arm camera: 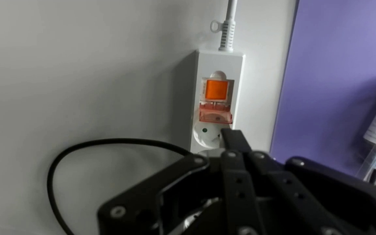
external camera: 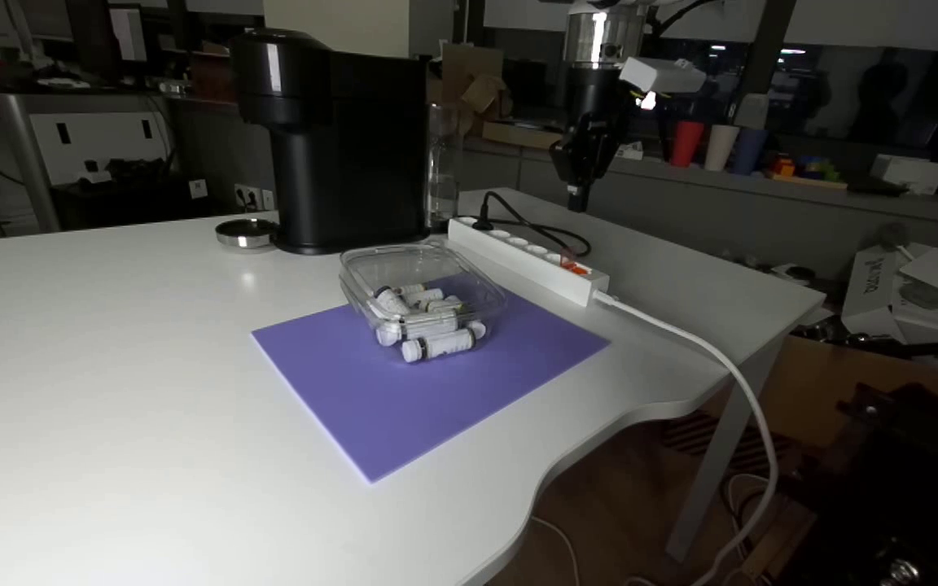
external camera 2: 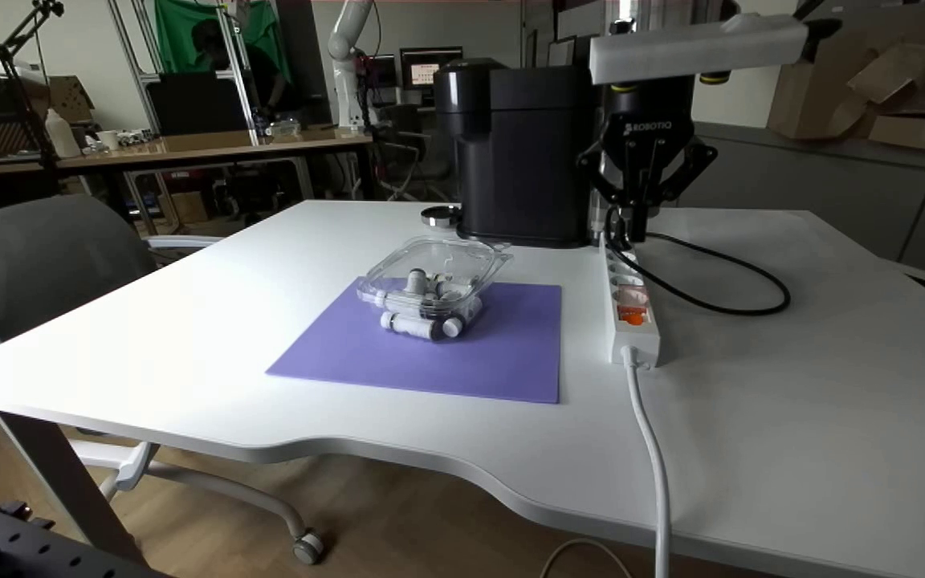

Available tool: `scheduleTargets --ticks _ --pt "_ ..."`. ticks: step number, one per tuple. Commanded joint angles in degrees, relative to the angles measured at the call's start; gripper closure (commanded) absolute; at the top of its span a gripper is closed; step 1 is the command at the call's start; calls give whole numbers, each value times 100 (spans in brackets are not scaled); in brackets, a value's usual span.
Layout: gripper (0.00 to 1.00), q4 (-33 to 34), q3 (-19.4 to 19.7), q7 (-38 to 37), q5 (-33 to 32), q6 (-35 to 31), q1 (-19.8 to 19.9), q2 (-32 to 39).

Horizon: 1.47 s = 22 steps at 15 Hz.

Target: Turn on the switch of the extension cord

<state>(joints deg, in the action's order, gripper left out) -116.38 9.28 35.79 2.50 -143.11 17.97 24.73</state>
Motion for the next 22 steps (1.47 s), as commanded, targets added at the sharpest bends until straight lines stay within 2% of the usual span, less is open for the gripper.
scheduleTargets --ticks 1,9,10,14,22 --pt "100 -72 -167 -242 138 -108 155 -148" --pt "100 -391 -159 -393 304 220 247 -395" --pt "99 -220 -202 -234 253 97 255 -199" --pt "99 -306 -191 -267 257 139 269 -244" --pt "100 -520 -245 -204 71 -609 260 -36"
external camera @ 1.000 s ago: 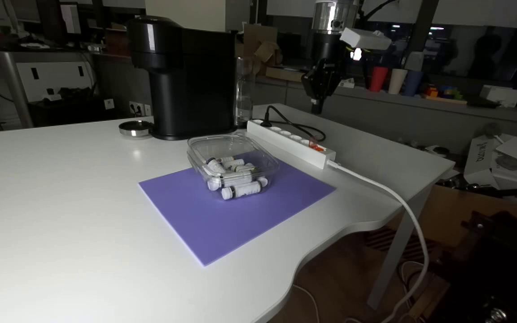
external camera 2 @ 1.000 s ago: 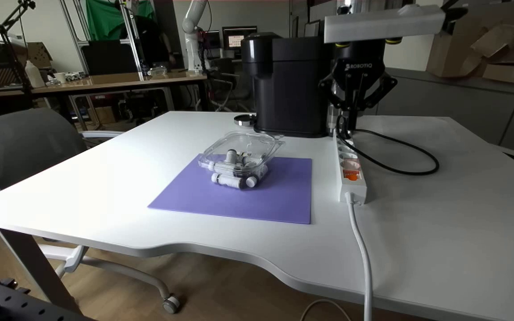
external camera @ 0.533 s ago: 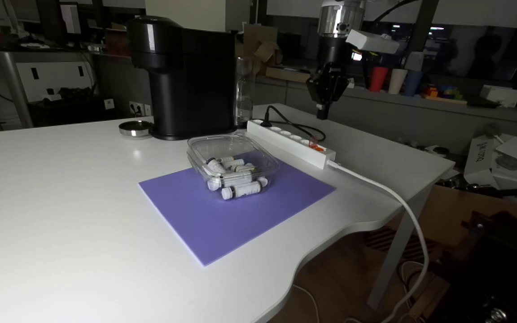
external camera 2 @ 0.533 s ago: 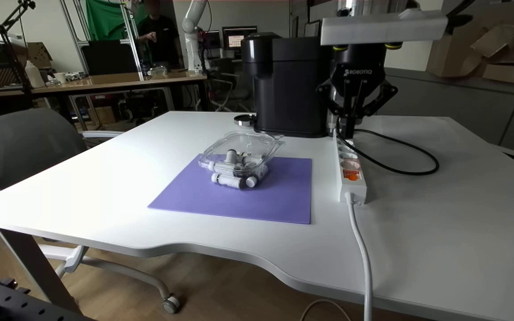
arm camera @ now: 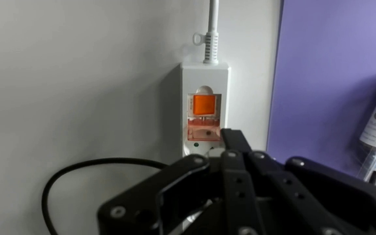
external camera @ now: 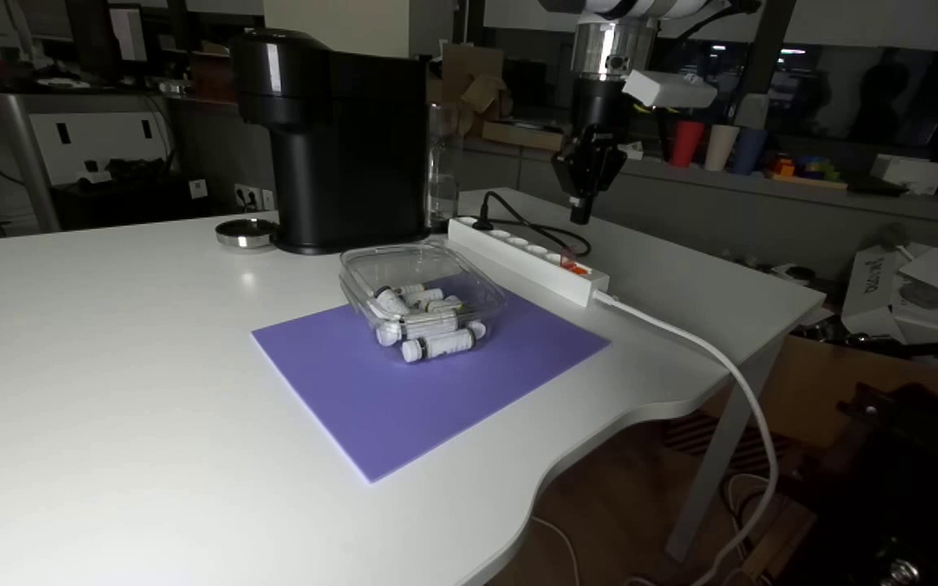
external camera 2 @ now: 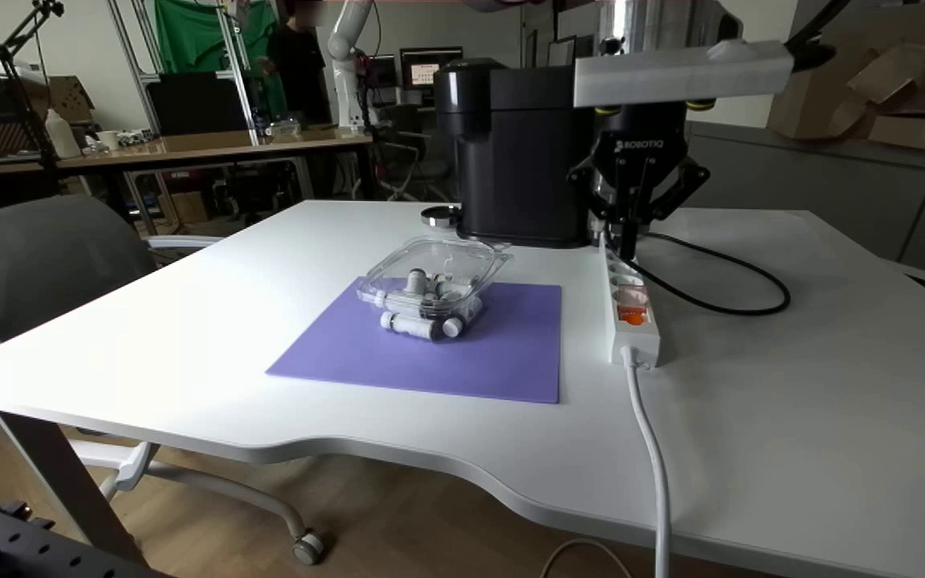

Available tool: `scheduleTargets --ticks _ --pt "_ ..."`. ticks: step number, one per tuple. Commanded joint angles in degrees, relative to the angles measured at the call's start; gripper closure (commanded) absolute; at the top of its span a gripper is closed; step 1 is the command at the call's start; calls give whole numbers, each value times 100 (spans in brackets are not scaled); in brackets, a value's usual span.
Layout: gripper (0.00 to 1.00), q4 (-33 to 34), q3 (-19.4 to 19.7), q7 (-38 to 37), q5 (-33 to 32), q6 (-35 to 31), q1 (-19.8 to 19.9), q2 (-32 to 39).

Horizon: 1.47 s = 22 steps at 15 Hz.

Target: Turn on the switch of the extension cord

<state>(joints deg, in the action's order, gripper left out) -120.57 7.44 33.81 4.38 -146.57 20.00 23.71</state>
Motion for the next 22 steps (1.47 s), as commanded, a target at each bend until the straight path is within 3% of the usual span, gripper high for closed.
scheduleTargets --ticks 1,10,22 --pt "100 -124 -62 -25 -144 -372 56 114" --pt "100 -167 -100 98 -260 -482 250 406" --pt "100 277 -169 53 -505 -627 282 757"
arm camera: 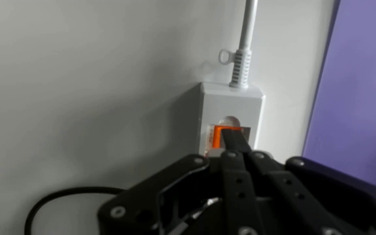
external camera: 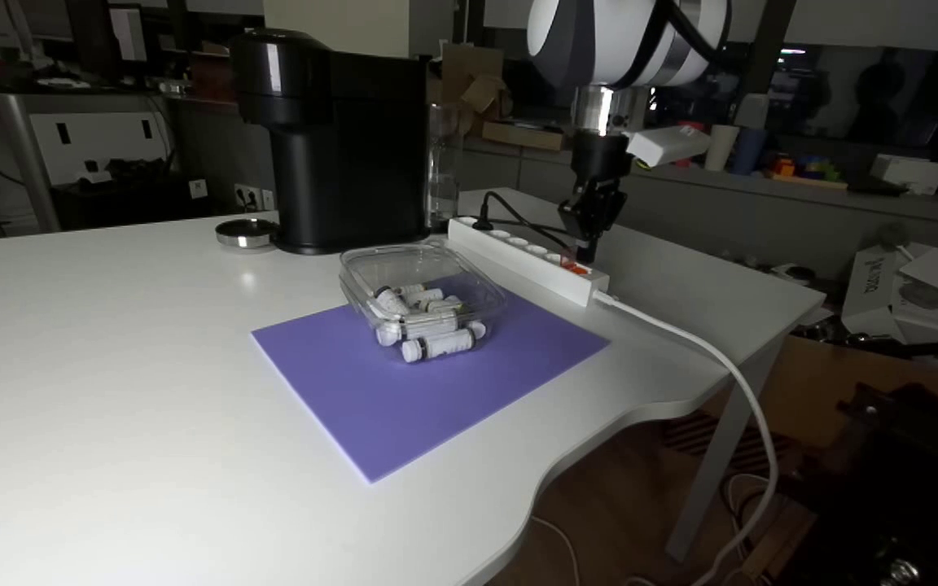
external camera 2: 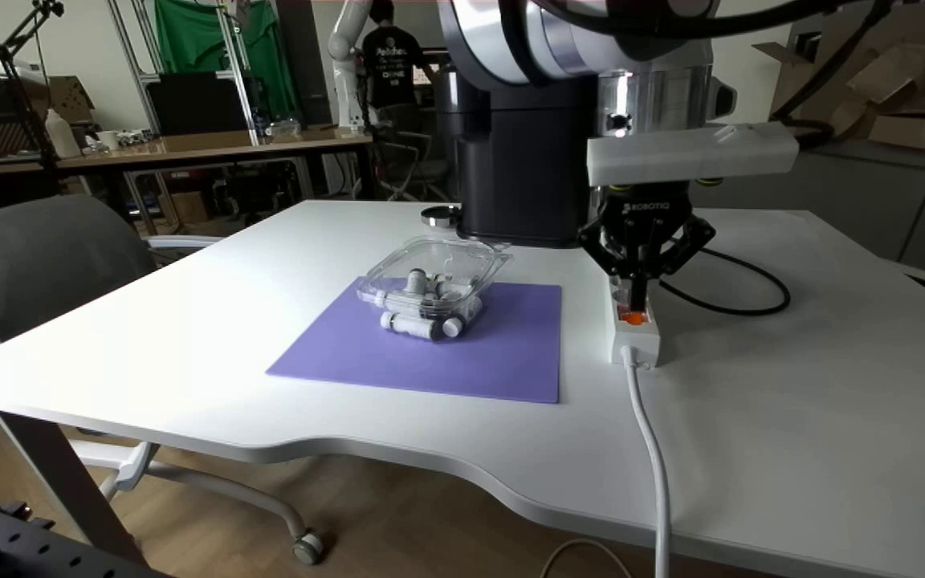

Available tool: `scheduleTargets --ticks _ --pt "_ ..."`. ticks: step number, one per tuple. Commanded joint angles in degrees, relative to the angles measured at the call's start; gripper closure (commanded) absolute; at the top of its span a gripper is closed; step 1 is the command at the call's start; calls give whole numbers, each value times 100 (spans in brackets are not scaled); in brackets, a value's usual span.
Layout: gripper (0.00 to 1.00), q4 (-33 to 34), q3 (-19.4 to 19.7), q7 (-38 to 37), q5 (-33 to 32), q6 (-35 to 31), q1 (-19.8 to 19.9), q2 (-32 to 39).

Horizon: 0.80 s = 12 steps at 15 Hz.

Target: Turn on the switch of the extension cord

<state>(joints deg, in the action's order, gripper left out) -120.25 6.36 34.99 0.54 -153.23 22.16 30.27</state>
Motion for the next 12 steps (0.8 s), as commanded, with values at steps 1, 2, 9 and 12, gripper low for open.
scheduleTargets --ticks 1,2,9,12 --pt "100 286 -73 -62 -141 69 67 125" --pt "100 311 -81 -62 -160 75 64 149" --pt "100 441 -166 -63 -144 121 86 324" --pt "100 517 -181 -54 -121 168 132 394"
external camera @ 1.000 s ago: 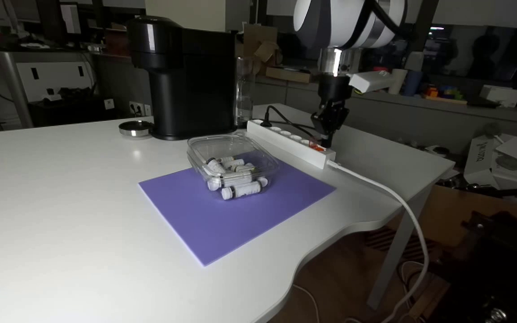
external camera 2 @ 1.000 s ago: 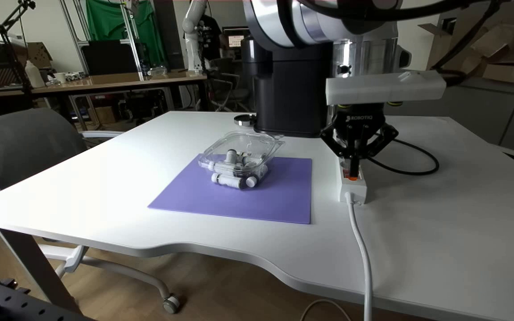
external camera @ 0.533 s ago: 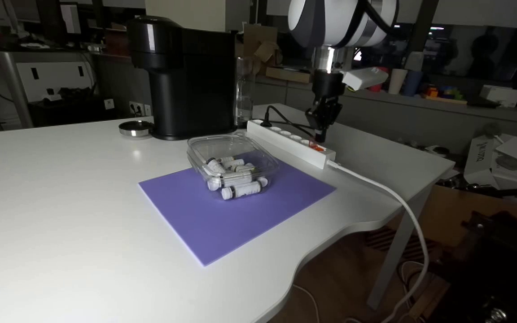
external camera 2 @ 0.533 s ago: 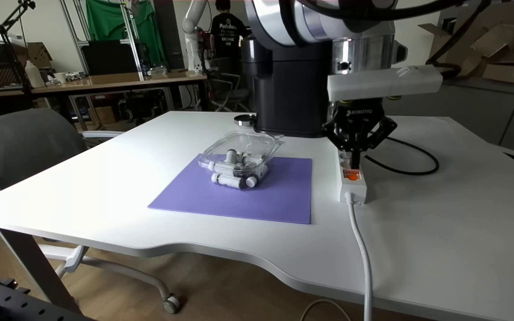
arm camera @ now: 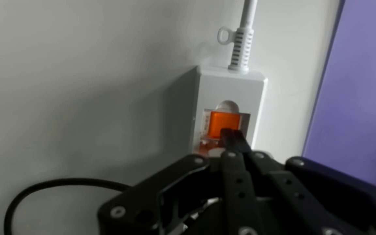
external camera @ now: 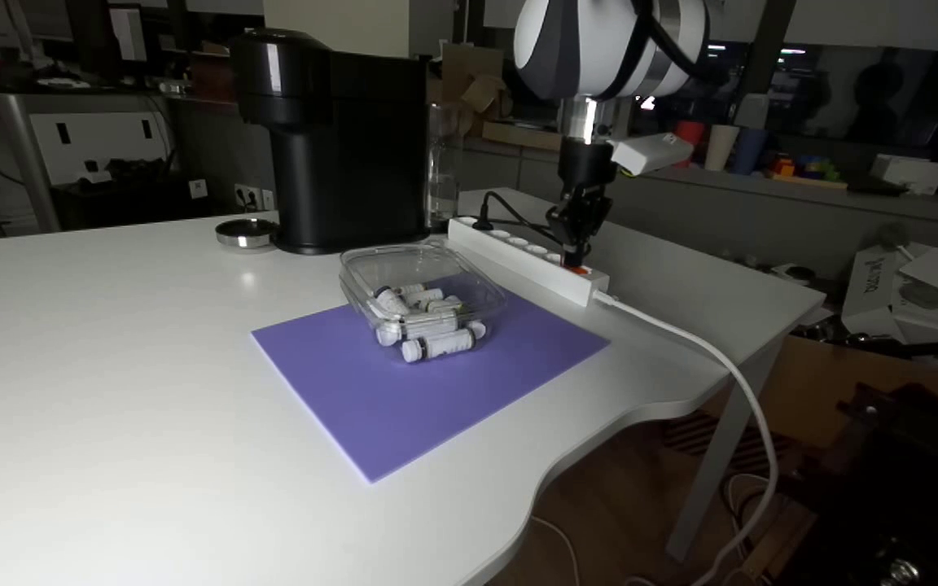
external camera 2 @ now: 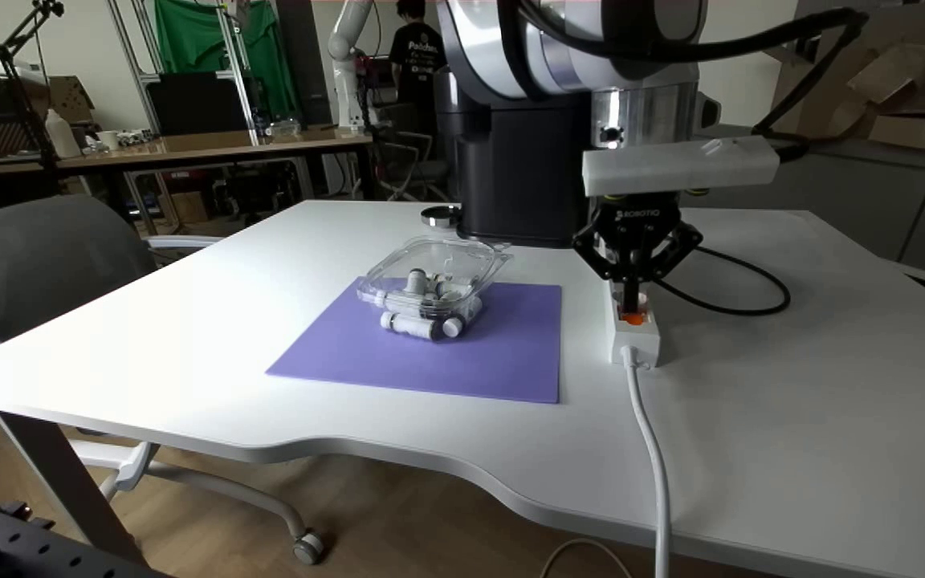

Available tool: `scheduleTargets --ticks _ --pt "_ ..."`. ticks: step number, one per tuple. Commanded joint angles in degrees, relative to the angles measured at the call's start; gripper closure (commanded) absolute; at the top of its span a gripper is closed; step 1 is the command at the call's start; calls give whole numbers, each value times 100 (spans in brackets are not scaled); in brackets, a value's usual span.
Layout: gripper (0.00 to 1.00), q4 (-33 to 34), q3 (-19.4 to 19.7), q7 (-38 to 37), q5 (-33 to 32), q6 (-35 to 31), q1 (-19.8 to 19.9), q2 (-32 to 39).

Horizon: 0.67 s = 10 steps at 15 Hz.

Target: Turn on the switch of the extension cord

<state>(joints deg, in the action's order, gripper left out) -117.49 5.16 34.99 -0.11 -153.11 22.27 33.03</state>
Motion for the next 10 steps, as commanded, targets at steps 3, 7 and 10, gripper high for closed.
scheduleTargets --ticks 3,7,10 --pt "100 267 -59 -45 -59 184 159 141" --pt "100 309 -34 -83 -71 274 166 177" --pt "100 351 -25 -118 -79 308 148 219"
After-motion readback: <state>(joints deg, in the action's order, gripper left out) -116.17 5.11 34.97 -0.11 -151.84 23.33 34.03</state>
